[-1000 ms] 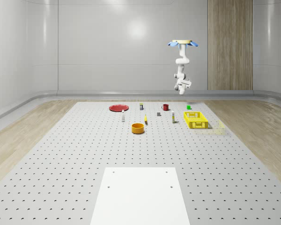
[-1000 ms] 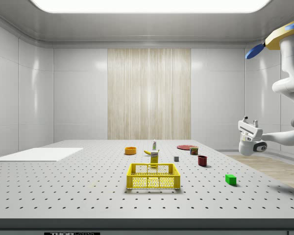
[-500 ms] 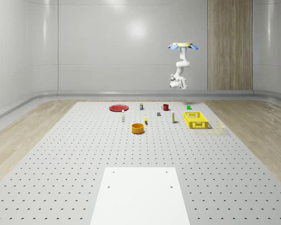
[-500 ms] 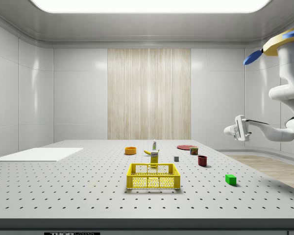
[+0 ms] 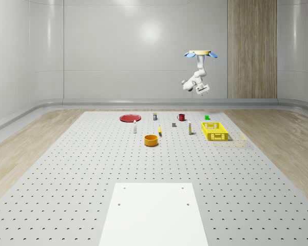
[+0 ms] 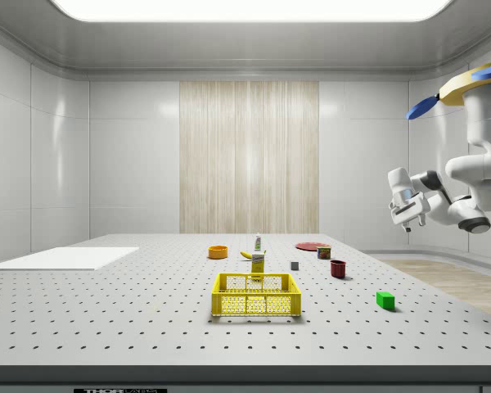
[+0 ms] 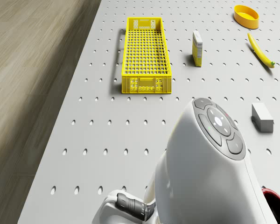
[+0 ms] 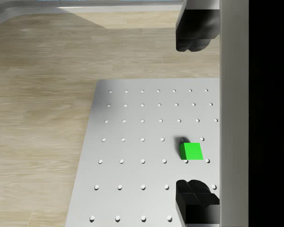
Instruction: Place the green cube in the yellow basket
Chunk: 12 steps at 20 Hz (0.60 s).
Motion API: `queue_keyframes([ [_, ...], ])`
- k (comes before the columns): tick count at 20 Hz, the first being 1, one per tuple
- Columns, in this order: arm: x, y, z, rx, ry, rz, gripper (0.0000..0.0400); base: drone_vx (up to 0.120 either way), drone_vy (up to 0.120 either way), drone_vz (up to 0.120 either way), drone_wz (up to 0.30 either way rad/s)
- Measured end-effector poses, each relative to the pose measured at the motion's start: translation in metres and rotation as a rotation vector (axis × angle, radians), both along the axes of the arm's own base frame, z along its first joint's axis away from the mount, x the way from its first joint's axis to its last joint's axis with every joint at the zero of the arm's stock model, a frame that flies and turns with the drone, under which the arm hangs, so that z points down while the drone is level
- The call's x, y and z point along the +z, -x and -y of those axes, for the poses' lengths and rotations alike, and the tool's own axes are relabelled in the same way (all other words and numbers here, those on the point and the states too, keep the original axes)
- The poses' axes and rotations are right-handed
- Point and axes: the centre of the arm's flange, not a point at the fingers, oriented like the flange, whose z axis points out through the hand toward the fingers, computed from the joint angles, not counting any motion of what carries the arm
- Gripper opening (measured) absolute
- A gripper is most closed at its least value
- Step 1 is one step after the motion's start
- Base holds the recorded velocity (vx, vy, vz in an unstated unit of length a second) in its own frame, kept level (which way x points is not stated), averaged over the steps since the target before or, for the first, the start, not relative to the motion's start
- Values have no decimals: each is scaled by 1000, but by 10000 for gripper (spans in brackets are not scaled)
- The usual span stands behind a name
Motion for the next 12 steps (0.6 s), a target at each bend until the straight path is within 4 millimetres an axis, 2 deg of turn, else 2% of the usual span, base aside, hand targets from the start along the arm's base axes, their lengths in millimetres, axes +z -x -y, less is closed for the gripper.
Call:
queue_keyframes([
  [5,-5,0,19,-6,198,-4,400,120,0,-120,0],
  [12,-6,0,28,-8,296,-8,400,120,0,-120,0],
])
